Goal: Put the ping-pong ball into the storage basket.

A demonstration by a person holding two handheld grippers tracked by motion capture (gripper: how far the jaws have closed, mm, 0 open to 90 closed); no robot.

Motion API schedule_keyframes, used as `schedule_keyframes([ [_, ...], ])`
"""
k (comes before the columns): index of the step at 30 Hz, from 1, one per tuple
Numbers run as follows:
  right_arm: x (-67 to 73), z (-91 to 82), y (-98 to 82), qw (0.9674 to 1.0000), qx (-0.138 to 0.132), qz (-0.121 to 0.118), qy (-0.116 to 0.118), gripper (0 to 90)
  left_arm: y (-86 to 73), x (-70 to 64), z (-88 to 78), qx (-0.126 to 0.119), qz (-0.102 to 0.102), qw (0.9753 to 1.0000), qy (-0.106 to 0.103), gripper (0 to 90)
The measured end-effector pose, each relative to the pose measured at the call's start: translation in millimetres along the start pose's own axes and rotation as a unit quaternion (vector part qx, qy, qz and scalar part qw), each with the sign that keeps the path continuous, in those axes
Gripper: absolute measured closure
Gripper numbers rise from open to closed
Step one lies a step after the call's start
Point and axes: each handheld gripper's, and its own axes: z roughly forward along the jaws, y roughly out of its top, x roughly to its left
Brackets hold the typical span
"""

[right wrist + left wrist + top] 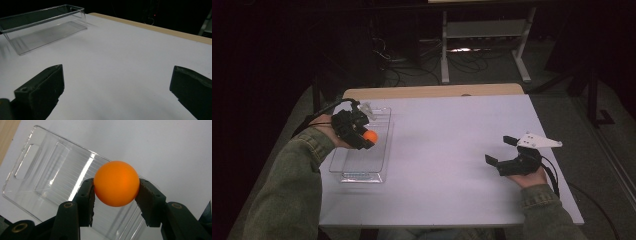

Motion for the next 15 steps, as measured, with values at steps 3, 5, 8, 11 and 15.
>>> schedule_keyframes([
  [3,0.1,0.2,-0.1,1.0,0.001,0.001,0.0,0.0,0.2,-1.2,3.4,0.004,0.001,1.0,-0.004,50.3],
  [5,0.0,0.2,-0.1,1.0,0.001,0.001,0.001,0.0,-0.1,-1.3,5.1,0.006,0.0,1.0,-0.004,50.3],
  [8,0.1,0.1,-0.1,1.0,0.001,0.001,0.0,0.0,-1.4,-1.2,6.9,0.006,0.001,1.0,-0.005,50.3],
  [11,0.2,0.0,-0.1,1.0,0.001,0.0,0.0,0.0,-4.5,-0.7,8.9,0.005,-0.001,1.0,-0.008,50.3],
  [15,0.2,0.2,-0.1,1.0,0.002,0.0,0.001,0.0,-7.0,-0.2,12.0,0.008,-0.003,0.9999,-0.01,50.3],
])
